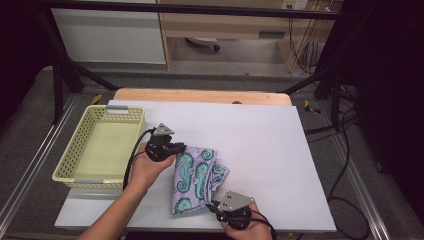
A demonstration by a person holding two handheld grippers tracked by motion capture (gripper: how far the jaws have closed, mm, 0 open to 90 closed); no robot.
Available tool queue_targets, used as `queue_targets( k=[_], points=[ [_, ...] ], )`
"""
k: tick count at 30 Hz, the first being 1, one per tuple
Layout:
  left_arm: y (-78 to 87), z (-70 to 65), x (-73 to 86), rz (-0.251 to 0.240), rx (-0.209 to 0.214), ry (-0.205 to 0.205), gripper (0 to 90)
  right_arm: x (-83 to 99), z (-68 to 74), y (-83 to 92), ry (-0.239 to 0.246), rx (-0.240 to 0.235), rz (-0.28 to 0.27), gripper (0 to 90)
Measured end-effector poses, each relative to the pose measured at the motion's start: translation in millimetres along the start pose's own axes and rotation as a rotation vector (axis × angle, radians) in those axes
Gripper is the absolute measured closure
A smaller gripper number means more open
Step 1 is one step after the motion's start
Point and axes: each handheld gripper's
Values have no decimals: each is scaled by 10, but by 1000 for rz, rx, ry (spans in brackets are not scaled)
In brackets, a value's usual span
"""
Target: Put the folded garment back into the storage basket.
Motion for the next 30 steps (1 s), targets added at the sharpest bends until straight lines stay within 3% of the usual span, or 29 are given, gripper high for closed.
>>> queue_targets(
  k=[7,19,30],
  points=[
    [42,-35,-116,-16,-9,-25,824,-46,-69,30,-1,-1,-16,840],
    [78,-64,-194,-49,-8,-33,824,-101,-118,87,-1,-3,-32,840],
    [317,-115,-279,-91,-2,-48,824,-239,-87,167,13,-18,-46,840]
  ],
)
Point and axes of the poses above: each handheld gripper's, and its own axes: y roughly backward along the jaws, x roughly out of its underside, z roughly to its left, and after that the axes turned 2 degrees about -x, right-handed
